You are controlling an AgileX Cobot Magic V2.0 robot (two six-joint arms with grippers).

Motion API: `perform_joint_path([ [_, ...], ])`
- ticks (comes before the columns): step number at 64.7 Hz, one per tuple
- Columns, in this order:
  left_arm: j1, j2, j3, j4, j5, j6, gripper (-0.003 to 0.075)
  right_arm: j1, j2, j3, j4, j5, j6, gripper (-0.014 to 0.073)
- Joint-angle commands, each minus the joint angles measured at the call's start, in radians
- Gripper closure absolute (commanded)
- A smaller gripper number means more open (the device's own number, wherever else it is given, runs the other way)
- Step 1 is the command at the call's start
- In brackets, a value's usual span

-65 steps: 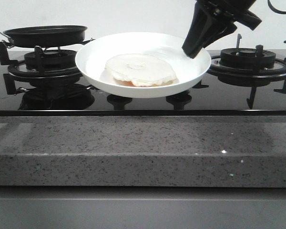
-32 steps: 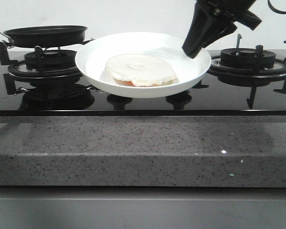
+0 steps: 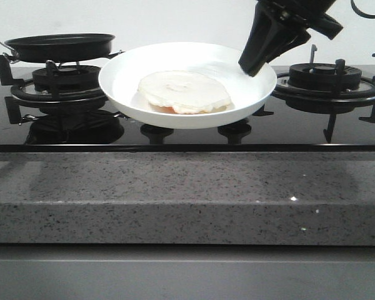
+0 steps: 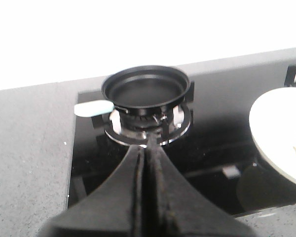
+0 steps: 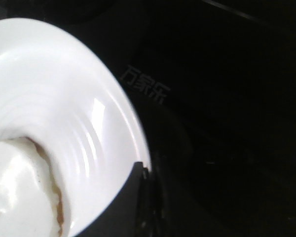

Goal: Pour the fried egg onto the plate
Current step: 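Lower the pan onto the burner and release the handle with the left gripper, then lower the plate with the egg between the knobs using the right gripper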

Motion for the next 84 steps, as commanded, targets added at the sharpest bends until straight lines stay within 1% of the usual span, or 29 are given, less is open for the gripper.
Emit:
perform_joint_path([
  [1,-0.006,-0.086,0.034,-0.037,-0.134,-0.011,0.0739,-0.002,-0.056,-0.029,0.049,-0.031,-0.002,0.0661],
  [10,-0.006,-0.218,0.096,-0.046,-0.162,-0.011,0.0739,-0.002,-0.056,-0.029,0.049,-0.031,-0.002,0.0661],
  [18,-0.006,-0.274,0.123,-0.046,-0.153,-0.011,0.0739,-0.002,-0.056,-0.029,0.049,-0.031,-0.002,0.0661],
  [52,-0.006,-0.281,0.137,-0.046,-0.155,-0.011,0.0739,-0.002,-0.056,-0.029,0.05,-0.031,-0.002,0.0661],
  [61,-0.006,-0.281,0.137,-0.046,-0.155,-0.011,0.0739,-0.002,-0.056,-0.029,0.071,-0.028,0.0,0.0661],
  [64,-0.006,-0.281,0.137,-0.046,-0.155,-0.011,0.0739,-0.003,-0.055,-0.034,0.08,-0.038,0.019,0.0657],
  [74,-0.006,-0.281,0.137,-0.046,-0.155,-0.011,0.0739,-0.023,-0.023,-0.119,0.075,-0.057,0.132,0.065],
  [84,-0.006,-0.281,0.137,-0.046,-0.155,-0.011,0.0739,-0.069,0.083,-0.307,0.074,-0.022,0.2,0.065],
])
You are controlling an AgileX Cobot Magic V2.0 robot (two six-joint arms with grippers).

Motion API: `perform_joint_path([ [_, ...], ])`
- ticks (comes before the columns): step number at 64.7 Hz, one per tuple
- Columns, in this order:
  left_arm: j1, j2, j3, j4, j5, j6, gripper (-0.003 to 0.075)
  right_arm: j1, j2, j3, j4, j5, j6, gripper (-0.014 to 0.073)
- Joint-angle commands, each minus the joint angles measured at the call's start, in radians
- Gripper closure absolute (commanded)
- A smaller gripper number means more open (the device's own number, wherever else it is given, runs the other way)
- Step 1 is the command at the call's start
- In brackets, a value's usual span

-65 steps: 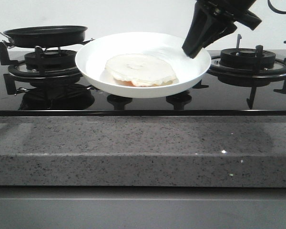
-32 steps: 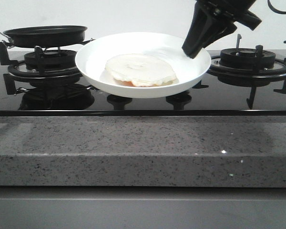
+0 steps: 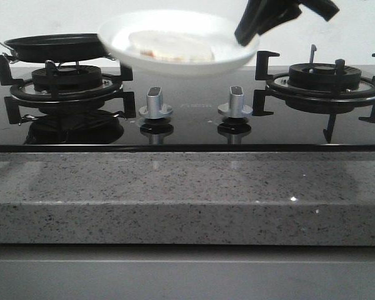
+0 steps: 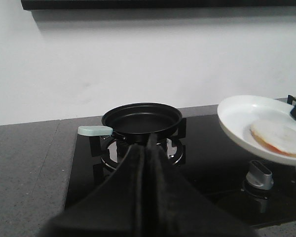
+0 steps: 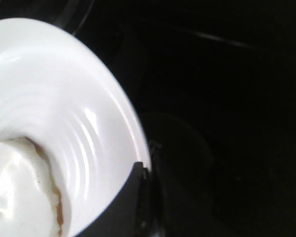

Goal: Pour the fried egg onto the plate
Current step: 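Lower the plate with the egg between the knobs using the right gripper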

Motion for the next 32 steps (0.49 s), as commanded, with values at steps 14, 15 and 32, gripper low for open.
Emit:
perform_joint_path([
  [14,-0.006,0.011,-0.025,-0.011,-0.086,-0.009,0.0739,-0.064,0.158,-0.318,0.031,0.018,0.064,0.065],
  [15,-0.006,0.011,-0.025,-0.011,-0.086,-0.009,0.0739,-0.064,0.17,-0.326,0.025,0.024,0.069,0.065],
  [32,-0.006,0.011,-0.025,-0.011,-0.086,-0.009,0.0739,-0.065,0.234,-0.348,-0.09,0.123,0.09,0.065],
])
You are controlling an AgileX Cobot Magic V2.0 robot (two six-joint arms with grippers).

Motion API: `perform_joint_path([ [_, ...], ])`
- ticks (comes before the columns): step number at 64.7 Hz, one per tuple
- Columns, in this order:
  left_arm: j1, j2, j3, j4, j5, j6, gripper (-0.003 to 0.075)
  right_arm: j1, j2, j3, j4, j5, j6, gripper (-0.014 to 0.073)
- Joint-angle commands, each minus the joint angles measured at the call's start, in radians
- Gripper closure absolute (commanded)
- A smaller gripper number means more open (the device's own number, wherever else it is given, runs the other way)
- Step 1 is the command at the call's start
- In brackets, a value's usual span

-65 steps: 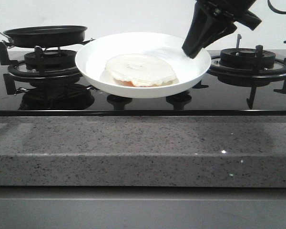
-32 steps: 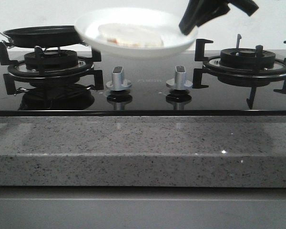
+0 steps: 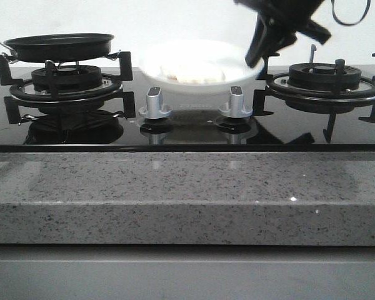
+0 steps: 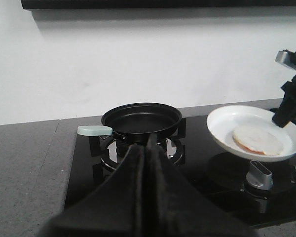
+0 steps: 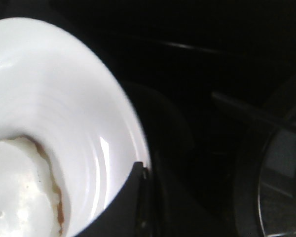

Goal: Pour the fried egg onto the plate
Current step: 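Lower the plate with the egg between the knobs using the right gripper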

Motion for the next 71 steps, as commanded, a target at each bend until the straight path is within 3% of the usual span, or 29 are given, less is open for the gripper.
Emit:
perform_joint_path([
  [1,-0.006,0.011,-0.025,-0.01,-0.086,-0.007,0.0739,-0.005,-0.056,-0.039,0.022,0.007,0.006,0.065],
  [27,-0.006,0.011,-0.025,-0.01,-0.086,-0.007,0.0739,-0.004,-0.023,-0.039,0.022,0.032,0.006,0.0627],
  [54,-0.006,0.011,-0.025,-0.01,-0.086,-0.007,0.0739,-0.006,-0.018,-0.11,0.0,0.113,0.007,0.0263],
  [65,-0.006,0.011,-0.025,-0.01,-0.086,-0.007,0.0739,-0.006,-0.018,-0.247,-0.108,0.232,0.083,0.0274],
  [71,-0.006,0.011,-0.025,-0.01,-0.086,-0.007,0.0739,-0.006,-0.019,-0.304,-0.159,0.288,0.087,0.0365],
])
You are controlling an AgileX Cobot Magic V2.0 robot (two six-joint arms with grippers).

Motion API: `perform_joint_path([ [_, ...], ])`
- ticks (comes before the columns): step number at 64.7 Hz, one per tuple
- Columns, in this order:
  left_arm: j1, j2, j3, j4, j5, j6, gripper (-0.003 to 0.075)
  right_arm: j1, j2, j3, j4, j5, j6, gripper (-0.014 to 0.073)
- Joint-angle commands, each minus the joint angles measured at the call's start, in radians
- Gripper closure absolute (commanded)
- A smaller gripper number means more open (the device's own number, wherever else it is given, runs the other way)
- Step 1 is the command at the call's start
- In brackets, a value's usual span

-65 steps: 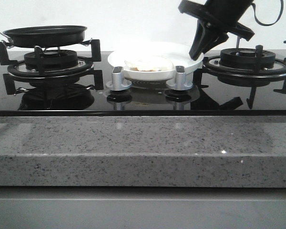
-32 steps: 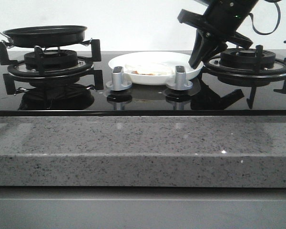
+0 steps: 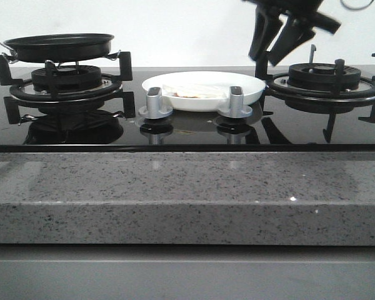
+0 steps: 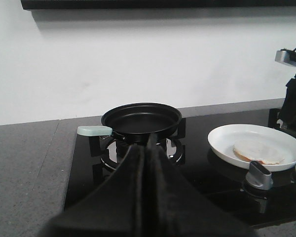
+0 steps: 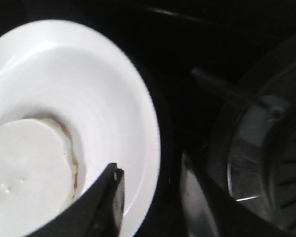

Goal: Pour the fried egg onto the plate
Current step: 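Lower the plate with the egg between the knobs using the right gripper, then release the plate and raise the right gripper away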

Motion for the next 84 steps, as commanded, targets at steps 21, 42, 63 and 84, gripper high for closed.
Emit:
perform_joint_path([
  [21,-0.006,0.011,-0.025,-0.01,-0.086,-0.007,0.0739,-0.003,-0.145,-0.105,-0.083,0.103,0.02,0.065],
  [42,-0.006,0.011,-0.025,-0.01,-0.086,-0.007,0.0739,-0.002,-0.33,-0.035,-0.308,0.106,0.083,0.065],
  [63,-0.006,0.011,-0.025,-0.01,-0.086,-0.007,0.0739,-0.002,-0.599,0.258,-0.434,0.096,0.085,0.065],
  [84,-0.006,0.011,-0.025,-0.01,-0.086,-0.007,0.0739,-0.002,-0.983,0.83,-0.408,-0.238,0.111,0.065],
])
